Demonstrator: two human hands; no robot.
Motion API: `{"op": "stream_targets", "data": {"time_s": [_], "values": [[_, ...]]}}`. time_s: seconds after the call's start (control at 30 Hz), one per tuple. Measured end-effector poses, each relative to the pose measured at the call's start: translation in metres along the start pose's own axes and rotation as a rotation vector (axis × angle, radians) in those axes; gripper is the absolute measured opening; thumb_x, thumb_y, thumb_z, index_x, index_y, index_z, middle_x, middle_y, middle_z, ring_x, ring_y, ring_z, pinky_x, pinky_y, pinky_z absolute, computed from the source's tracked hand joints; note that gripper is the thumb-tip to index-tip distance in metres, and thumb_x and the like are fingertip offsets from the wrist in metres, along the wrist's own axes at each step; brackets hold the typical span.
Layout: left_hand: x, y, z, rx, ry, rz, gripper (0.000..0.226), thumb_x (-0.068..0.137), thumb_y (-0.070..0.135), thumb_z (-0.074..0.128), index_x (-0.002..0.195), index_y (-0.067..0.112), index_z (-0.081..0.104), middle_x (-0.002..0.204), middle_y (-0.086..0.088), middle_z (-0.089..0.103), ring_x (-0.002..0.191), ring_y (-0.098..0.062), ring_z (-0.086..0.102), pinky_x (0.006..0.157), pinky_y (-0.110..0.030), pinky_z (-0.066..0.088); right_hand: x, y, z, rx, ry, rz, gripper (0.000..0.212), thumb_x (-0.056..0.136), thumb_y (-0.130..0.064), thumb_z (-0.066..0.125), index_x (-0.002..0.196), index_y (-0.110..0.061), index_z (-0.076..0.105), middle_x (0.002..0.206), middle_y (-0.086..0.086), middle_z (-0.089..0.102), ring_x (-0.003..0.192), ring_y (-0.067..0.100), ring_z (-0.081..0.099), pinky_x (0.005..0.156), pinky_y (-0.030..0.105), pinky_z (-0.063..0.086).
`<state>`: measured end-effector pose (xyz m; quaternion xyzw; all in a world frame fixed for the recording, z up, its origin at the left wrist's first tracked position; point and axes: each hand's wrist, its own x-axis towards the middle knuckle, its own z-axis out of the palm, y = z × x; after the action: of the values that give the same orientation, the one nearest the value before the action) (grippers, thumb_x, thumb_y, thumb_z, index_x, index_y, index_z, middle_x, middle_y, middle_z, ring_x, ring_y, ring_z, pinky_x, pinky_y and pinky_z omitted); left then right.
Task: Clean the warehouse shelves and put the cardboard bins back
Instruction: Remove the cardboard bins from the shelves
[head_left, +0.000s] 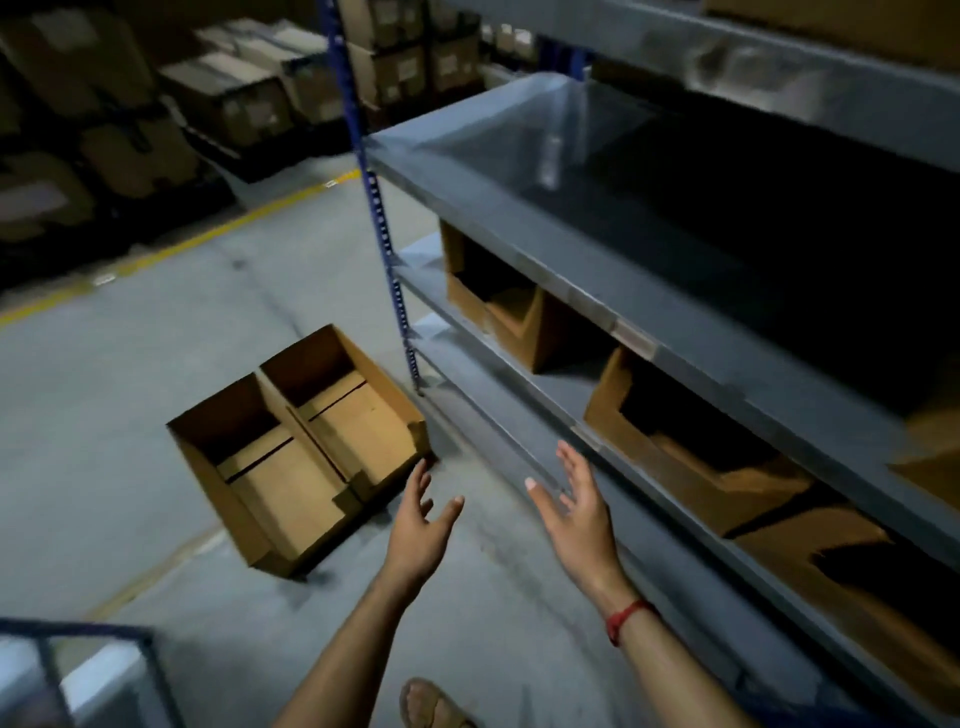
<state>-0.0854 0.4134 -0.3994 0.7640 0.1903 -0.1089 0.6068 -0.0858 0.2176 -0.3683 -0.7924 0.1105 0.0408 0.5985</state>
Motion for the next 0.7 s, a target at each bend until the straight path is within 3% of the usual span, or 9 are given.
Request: {"op": "stream_targets", "data": {"time_s": [0.27,0.47,0.7], "values": [[0.029,-0.053,-0.128,-0.07,0.114,-0.176,0.083,0.094,0.031,0.068,0.159,0.032,0.015,0.162,-0.007,0.028,0.141,-0.031,0.04,0.103,-0.039,0.043,0.031,-0.027,0.135,-0.061,-0.254,0.038,0.066,0.094,-0.027,0.066,0.151,-0.03,0.033,0.154,-0.009,0.038,0.141,0.008,0.036,0.118,0.037,0.033],[0.06,-0.077,-0.192,-0.12,0.243,-0.28,0.083,0.094,0.027,0.068,0.158,0.029,0.016,0.16,-0.01,0.031,0.14,-0.03,0.041,0.106,-0.041,0.043,0.067,-0.031,0.222,-0.137,-0.454,0.054,0.062,0.094,-0.031,0.065,0.148,-0.035,0.035,0.15,-0.013,0.041,0.135,0.0,0.037,0.116,0.036,0.035],[0.118,-0.099,-0.258,-0.108,0.343,-0.416,0.079,0.095,0.024,0.067,0.158,0.02,0.019,0.153,-0.008,0.043,0.134,-0.027,0.047,0.107,-0.035,0.042,0.142,-0.026,0.322,-0.199,-0.656,0.168,0.064,0.094,-0.034,0.065,0.15,-0.03,0.034,0.148,-0.004,0.046,0.137,0.012,0.042,0.113,0.04,0.041]]}}
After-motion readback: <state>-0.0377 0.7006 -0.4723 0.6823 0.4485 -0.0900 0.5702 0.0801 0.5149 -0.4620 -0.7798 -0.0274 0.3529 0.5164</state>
